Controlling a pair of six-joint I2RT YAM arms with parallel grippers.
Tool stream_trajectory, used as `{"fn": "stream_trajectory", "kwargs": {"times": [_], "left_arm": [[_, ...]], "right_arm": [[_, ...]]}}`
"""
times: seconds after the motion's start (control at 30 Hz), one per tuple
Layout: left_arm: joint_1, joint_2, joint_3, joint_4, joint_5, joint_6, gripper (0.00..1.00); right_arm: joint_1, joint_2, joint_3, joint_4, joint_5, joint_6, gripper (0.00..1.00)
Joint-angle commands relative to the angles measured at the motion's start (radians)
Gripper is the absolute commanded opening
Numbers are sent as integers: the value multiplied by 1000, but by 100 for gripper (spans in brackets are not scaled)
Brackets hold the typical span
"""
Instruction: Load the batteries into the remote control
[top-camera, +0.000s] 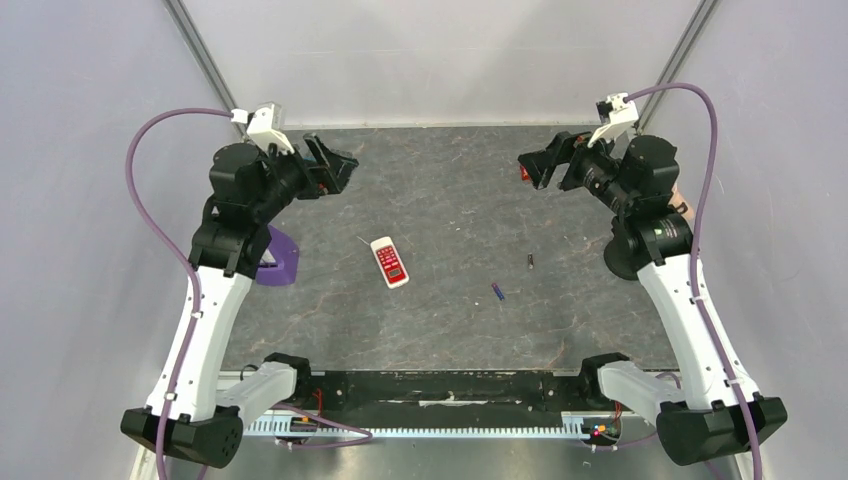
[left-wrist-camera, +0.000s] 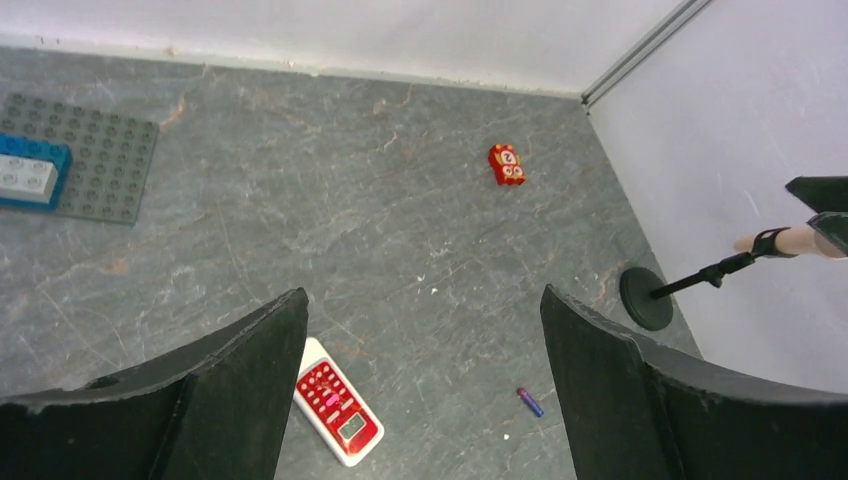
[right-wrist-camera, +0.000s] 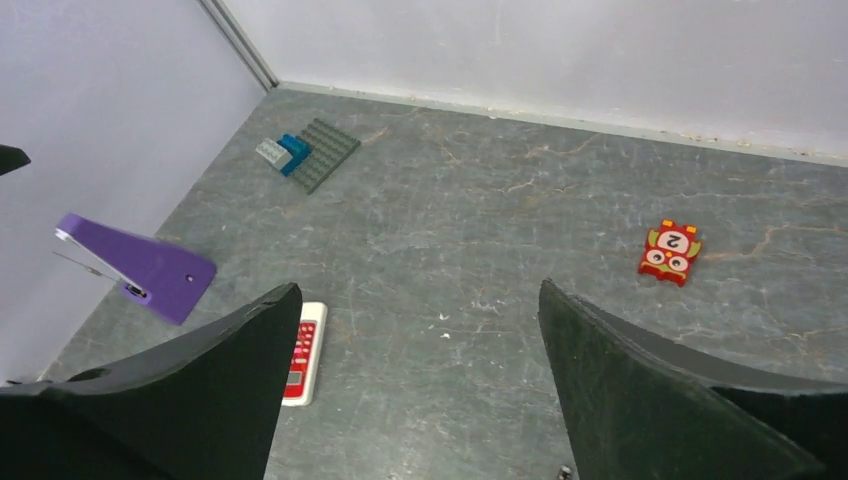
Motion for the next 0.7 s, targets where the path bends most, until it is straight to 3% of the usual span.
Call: {"fn": "stream_trajectory", "kwargs": {"times": [0.0,0.4,0.53,0.6,0.67], "left_arm": [[3,-11,-29,23,-9,-14,91],[3,-28,-146,45,-82,-89,91],[3,-39,-253,122,-5,-81,91],[-3,-10,-296,143,46,-110,90],[-26,27,-334,134,10,-155,88]], "right_arm": [[1,-22,-14,9,38,-18,94],[1,-62,-153,101,139,11,97],[8,-22,-183,52,175,42,98],[40,-5,-227,58,192,55,98],[104,12,-278,87,244,76,98]]}}
